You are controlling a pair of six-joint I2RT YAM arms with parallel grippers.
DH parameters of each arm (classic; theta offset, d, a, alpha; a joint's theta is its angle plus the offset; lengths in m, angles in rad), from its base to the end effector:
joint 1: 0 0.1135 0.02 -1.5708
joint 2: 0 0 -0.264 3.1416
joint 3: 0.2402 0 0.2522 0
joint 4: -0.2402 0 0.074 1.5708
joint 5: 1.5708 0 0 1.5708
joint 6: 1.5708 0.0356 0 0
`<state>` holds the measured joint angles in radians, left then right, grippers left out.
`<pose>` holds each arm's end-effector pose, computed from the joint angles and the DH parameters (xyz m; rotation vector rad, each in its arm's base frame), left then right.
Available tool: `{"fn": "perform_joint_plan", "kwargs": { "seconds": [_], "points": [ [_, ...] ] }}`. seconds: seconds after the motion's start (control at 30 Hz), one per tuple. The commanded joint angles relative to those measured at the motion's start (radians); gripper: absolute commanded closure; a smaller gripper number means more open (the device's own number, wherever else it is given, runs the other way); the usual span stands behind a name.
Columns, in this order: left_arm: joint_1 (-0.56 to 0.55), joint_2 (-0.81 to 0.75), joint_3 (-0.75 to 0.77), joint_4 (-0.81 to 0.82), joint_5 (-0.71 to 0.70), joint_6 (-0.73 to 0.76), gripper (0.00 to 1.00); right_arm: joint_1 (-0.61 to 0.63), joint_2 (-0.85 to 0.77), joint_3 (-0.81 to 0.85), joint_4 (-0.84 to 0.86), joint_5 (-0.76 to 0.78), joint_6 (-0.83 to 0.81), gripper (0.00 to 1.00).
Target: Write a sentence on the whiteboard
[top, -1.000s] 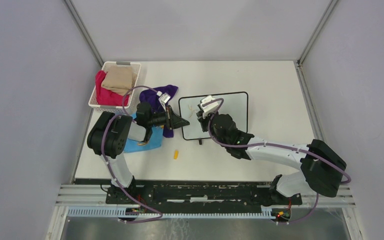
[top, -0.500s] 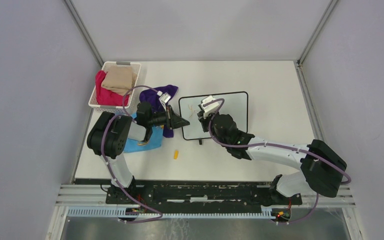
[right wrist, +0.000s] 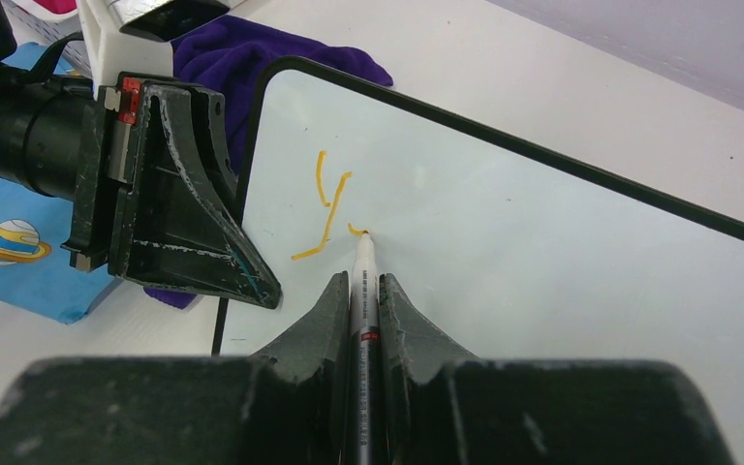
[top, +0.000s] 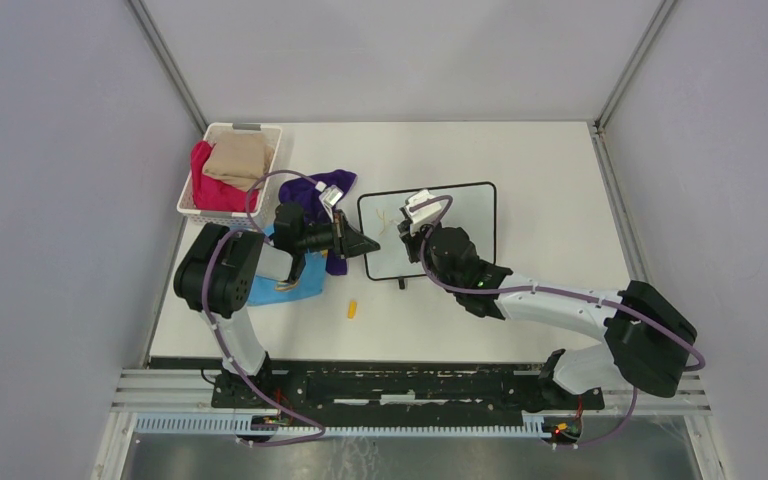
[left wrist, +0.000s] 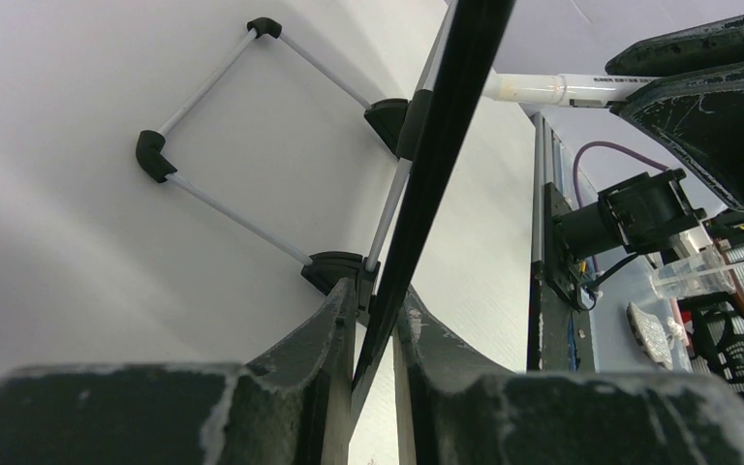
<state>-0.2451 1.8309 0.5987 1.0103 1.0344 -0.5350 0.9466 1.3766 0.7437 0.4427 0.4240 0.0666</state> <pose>0.2989 -0.1063 0.1372 0.5361 1.8510 -1.4562 0.1911 0.2402 0.2559 -0.4589 1.6973 0.3679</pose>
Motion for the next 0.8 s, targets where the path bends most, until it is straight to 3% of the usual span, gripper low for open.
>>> {"fn": "perform_joint_plan", "kwargs": {
  "seconds": [0.0,0.77],
  "points": [
    [-0.010,-0.007,0.006,-0.092,-0.023,0.068,0.98,-0.018,-0.014,0.035,0.005,0.039,-0.011,1.00],
    [-0.020,-0.012,0.021,-0.152,-0.021,0.104,0.98,-0.019,0.026,0.075,0.001,-0.033,-0.011,1.00]
  ]
}}
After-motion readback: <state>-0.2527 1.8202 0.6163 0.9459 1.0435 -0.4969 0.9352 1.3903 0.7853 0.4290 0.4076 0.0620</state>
